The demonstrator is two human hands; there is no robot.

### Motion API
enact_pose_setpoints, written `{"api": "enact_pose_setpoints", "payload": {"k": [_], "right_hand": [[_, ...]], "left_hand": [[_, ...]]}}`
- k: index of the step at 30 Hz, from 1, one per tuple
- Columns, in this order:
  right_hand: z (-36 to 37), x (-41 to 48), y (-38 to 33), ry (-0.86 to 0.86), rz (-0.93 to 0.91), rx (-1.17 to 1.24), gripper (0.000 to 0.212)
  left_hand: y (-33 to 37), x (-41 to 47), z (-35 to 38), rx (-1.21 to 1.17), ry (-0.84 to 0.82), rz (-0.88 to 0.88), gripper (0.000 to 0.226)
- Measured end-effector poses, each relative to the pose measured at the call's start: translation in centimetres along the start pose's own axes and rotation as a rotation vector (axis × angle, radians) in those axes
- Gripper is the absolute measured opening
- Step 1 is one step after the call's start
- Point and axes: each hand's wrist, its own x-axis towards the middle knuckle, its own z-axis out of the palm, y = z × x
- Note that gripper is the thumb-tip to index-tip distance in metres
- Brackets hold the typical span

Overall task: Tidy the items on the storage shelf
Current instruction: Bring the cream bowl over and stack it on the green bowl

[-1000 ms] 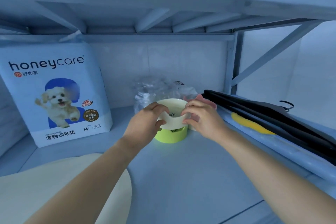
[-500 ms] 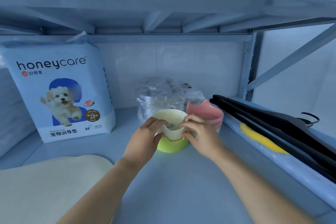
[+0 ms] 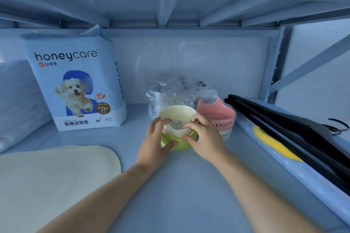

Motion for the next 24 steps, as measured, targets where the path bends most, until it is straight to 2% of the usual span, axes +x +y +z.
{"api": "enact_pose_setpoints", "payload": {"k": [4,10,14,19,24], "right_hand": [[0.03,-0.04,0.11,-0.003,0.006,0.019,0.023],[0.04,0.33,0.23,0.039,-0.017,0.057,0.012],[0.24,0.29,0.22,0.033,-0.028,0.089,0.01],[0.1,0.35,0.39,0.037,-0.027,0.1,0.01],[0.19,0.46,0.3,0.034,-0.01,0.1,0.011]], "left_hand": [[0.3,-0.01,0.15,-0.095,0.01,-0.028,0.057],[0.61,-0.19,0.69,-0.184,0.049,-0.163,0.086],[0.1,-0.39,0.56,-0.197,0.046,-0.28,0.094],[-0.12,-0.2,0.77,-0.298,0.008,-0.342,0.096],[-0.1,-0.2,0.47,-0.382,0.003,-0.349,0.087]]}}
